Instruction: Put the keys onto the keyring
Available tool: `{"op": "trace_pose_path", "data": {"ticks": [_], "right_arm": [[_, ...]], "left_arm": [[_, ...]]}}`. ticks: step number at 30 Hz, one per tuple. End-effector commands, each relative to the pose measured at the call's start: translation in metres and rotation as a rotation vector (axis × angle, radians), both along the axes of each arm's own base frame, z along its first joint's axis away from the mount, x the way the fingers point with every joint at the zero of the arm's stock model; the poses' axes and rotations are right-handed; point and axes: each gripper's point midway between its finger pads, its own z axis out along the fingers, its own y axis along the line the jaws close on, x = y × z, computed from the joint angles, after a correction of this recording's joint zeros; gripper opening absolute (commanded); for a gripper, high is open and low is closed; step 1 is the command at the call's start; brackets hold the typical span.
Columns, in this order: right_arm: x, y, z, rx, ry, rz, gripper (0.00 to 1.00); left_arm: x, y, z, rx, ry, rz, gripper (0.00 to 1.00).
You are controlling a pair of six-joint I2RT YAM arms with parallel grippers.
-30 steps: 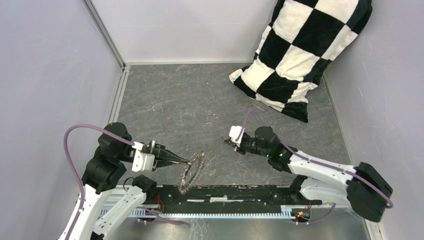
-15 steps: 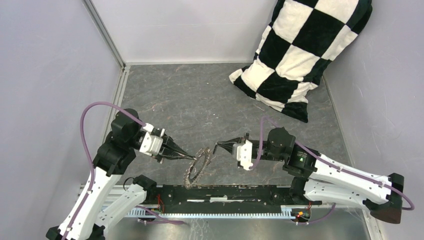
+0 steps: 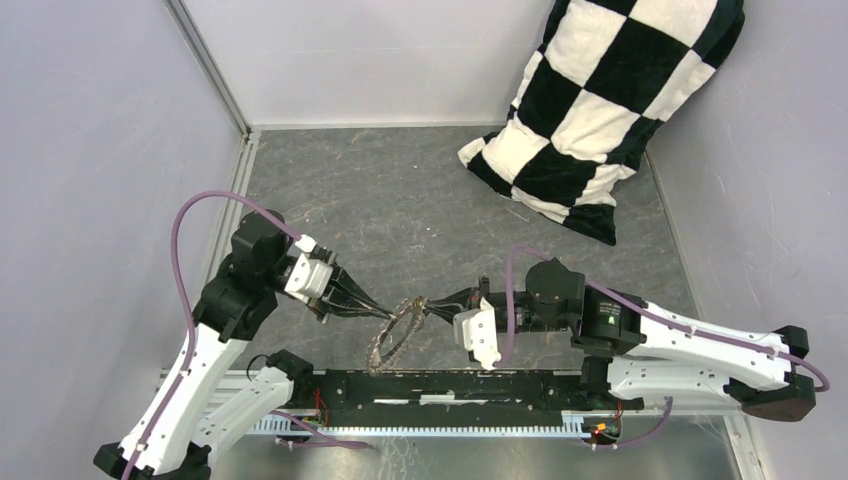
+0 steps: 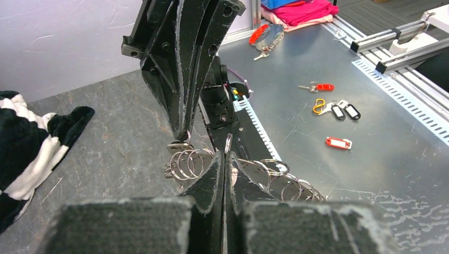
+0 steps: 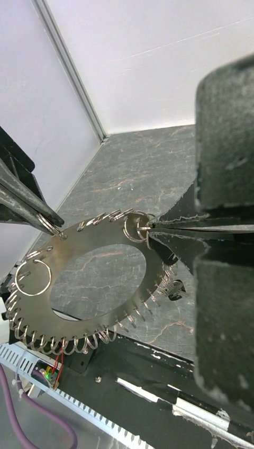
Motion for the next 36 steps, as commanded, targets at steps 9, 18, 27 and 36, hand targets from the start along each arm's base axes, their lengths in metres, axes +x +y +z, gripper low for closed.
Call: {"op": "trace_pose_path", "data": {"ticks": [9,18,27,36], "right_arm": [[-0.012,0.009,0.053,0.126,0.055,0.041,0.0],[-0.017,-0.001,0.081,0.249,0.017,0.058,0.0],[-0.018,-0.001,0.087,0.265,-0.024,0.072,0.0],[-0.014,0.002,0.082,0.241,-0.057,0.064,0.0]], "left_arm": [[-0.007,0.0,0.021,-0.013,0.033,-0.071,0.02],[0.008,-0.007,0.042,0.006,0.075,-0.043,0.02],[0.009,-0.008,0.051,0.01,0.096,-0.055,0.02],[0.008,-0.008,0.055,0.011,0.108,-0.064,0.02]]}}
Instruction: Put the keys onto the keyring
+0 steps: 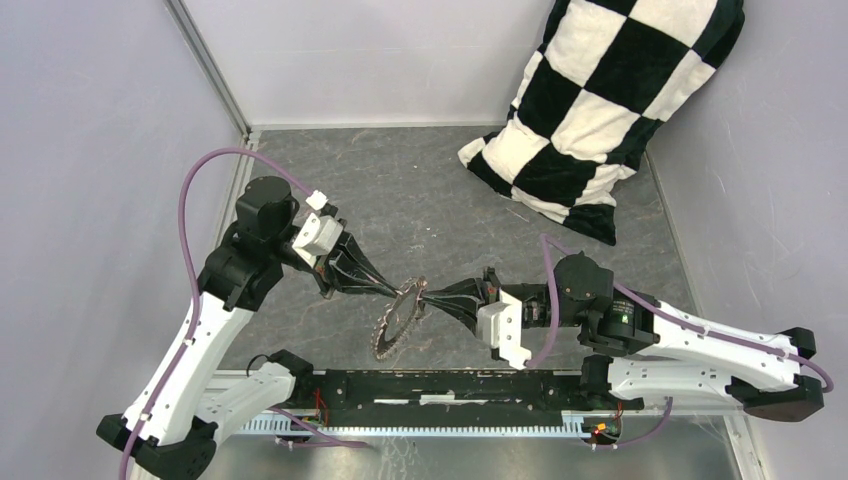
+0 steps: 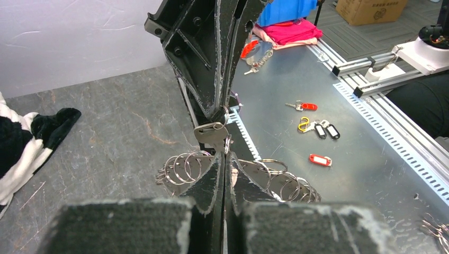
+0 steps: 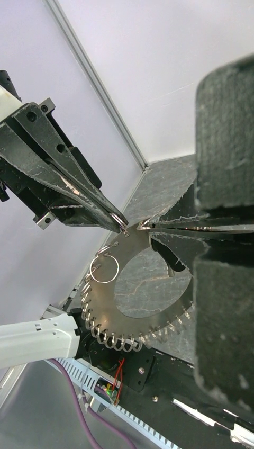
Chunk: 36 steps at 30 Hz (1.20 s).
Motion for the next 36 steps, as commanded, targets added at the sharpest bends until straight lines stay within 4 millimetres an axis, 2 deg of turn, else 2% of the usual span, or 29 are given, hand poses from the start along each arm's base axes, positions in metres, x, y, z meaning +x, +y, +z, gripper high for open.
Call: {"op": "trace_pose_path", "data": {"ticks": [1,18,36], "right_arm": [[-0.0012,-0.0004,0.0124,0.035,-0.035,0.004,0.0],[0.005,0.0079,0.0078,0.014,-0.064,-0.018,0.0],[0.0023,0.0093,0.0169,0.035,-0.06,-0.007,0.0]], "left_arm": [[-0.01,0.0031,0.0174,-0.018,-0.003,-0.038,0.02],[-0.0139,0.0051,0.0177,-0.019,-0.003,-0.038,0.02],[-0.0131,0.0058,0.0141,-0.016,-0.015,0.002,0.02]]}}
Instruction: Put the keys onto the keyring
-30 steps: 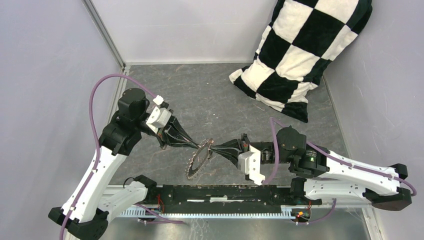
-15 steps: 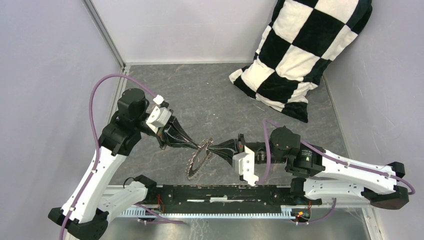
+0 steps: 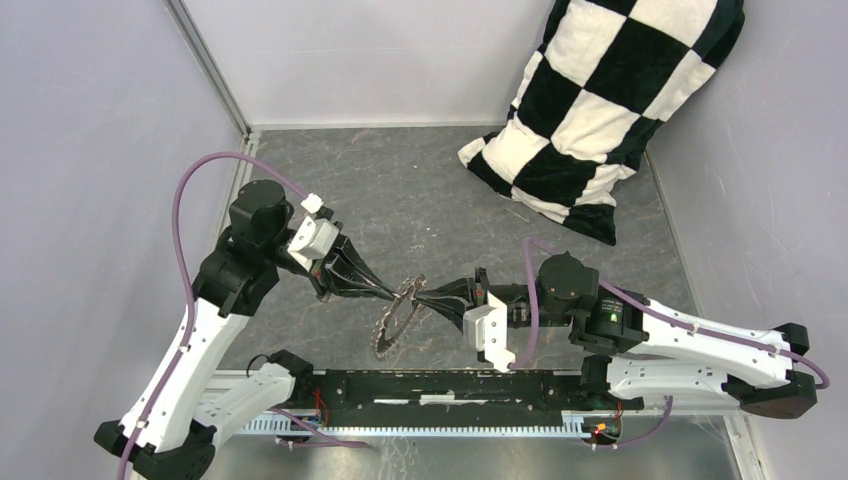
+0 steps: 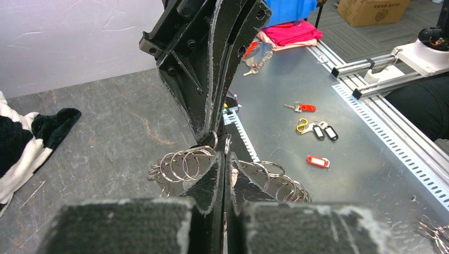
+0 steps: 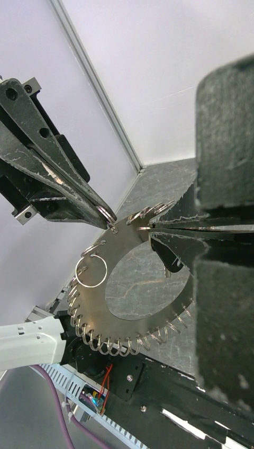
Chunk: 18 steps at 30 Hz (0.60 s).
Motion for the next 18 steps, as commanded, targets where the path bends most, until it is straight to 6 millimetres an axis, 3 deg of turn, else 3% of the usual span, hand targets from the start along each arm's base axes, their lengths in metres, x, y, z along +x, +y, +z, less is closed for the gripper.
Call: {"op": "trace_pose_path", "data": {"ticks": [1,18], "right_arm": [[-0.0028,-0.0011,0.0306,0.081,-0.016,0.004,0.0],[-0.0045,0.0006,0.0377,0.111,0.003,0.011,0.01]], "left_arm": [[-0.008,0.0033,0.0101,-0.016,-0.019,-0.002,0.02],[-0.0035,0.0026,0.0064,-0.015,-0.037,0.032,0.02]]}}
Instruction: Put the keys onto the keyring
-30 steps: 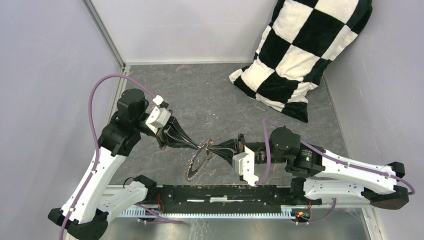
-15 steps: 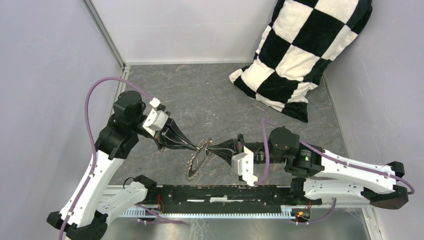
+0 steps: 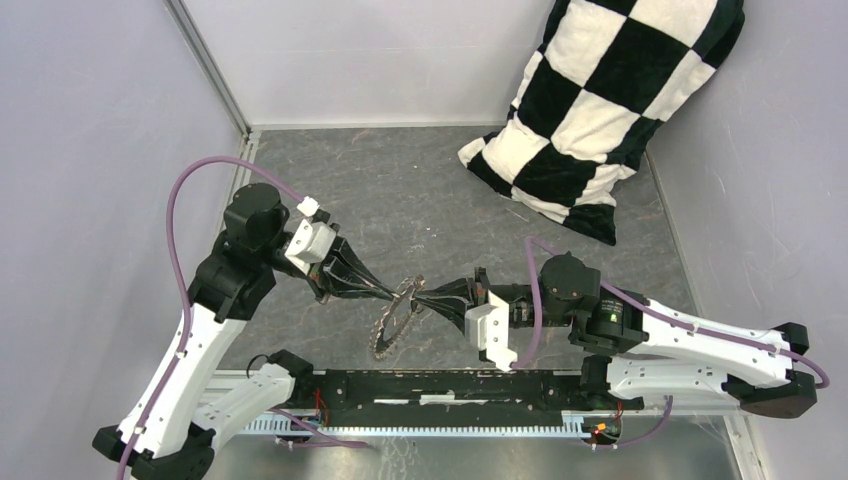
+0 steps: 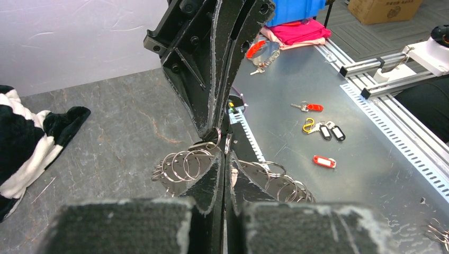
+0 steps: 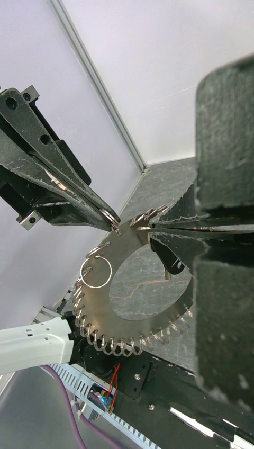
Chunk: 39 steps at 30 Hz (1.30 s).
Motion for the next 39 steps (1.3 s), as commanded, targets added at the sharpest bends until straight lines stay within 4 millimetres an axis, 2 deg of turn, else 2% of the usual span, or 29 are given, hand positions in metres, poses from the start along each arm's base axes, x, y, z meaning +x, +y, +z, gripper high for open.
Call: {"op": "trace_pose_path", "data": {"ticks": [1,6,7,13,27,39], "right_arm": [[-0.002,0.0,0.032,0.087,-0.01,0.003,0.0],[0.001,0.002,0.031,0.082,0.0,-0.013,0.0],[0.002,0.002,0.037,0.105,0.001,-0.018,0.0],[0.0,0.003,0.04,0.12,0.015,-0.01,0.0],[-0.004,0.008,0.031,0.086,0.015,0.012,0.0],[-0.007,0.007,0.035,0.101,0.002,0.019,0.0]], "left_arm": [[-0.003,0.001,0.004,-0.011,-0.015,0.003,0.02],[-0.004,0.002,0.003,-0.01,-0.016,0.004,0.02],[-0.003,0.001,0.002,-0.01,-0.016,0.006,0.02],[-0.003,0.002,0.001,-0.01,-0.021,0.013,0.02],[-0.005,0.003,0.003,-0.015,-0.031,0.013,0.02],[0.007,0.0,-0.002,-0.006,-0.022,0.078,0.02]]}}
